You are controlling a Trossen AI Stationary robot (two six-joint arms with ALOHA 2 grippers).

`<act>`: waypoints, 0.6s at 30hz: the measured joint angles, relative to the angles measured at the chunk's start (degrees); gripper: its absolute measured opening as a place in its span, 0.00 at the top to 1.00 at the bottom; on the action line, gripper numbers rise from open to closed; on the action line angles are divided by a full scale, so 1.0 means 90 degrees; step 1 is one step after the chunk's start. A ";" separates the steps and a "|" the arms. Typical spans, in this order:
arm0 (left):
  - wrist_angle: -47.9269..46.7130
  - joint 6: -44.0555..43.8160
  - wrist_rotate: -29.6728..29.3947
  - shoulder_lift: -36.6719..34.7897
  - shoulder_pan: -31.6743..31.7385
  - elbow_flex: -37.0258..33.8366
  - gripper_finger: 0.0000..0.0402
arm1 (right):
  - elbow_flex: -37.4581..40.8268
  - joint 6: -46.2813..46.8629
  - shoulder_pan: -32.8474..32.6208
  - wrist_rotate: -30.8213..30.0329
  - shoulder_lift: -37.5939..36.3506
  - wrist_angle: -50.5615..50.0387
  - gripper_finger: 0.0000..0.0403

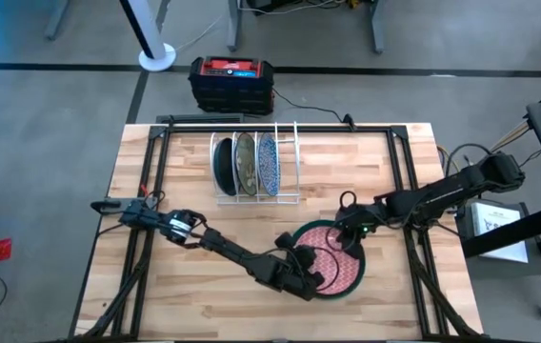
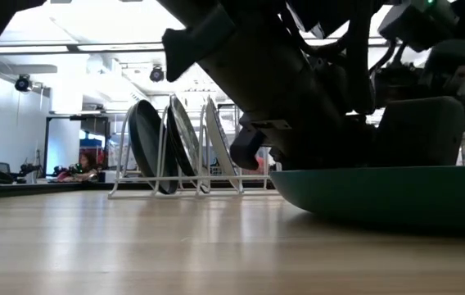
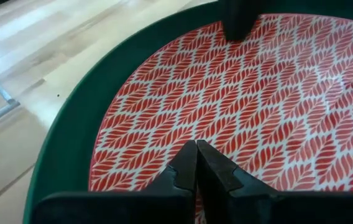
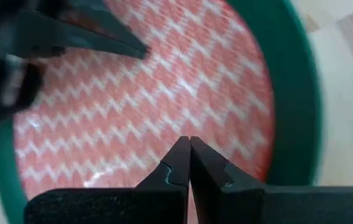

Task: Sort dishes
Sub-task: Put the orange pattern plate into the white dish rack

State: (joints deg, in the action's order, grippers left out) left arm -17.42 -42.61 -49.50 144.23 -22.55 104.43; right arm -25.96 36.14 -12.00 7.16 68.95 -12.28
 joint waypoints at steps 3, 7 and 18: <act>0.0045 0.0008 0.0017 0.0018 0.0020 -0.0001 1.00 | -0.0002 0.0072 0.0017 0.0179 0.0231 0.0182 0.99; 0.0040 0.0037 0.0087 0.0018 0.0039 -0.0001 1.00 | -0.0025 -0.0014 0.0079 0.0226 0.0442 0.0130 0.97; -0.0016 0.0031 0.0180 0.0018 0.0038 -0.0001 1.00 | -0.0549 -0.0192 0.0157 -0.0381 0.0152 -0.1230 0.68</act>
State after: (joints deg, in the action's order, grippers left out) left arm -17.56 -42.34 -47.88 144.40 -22.20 104.42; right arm -30.89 34.41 -10.59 3.73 70.32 -23.35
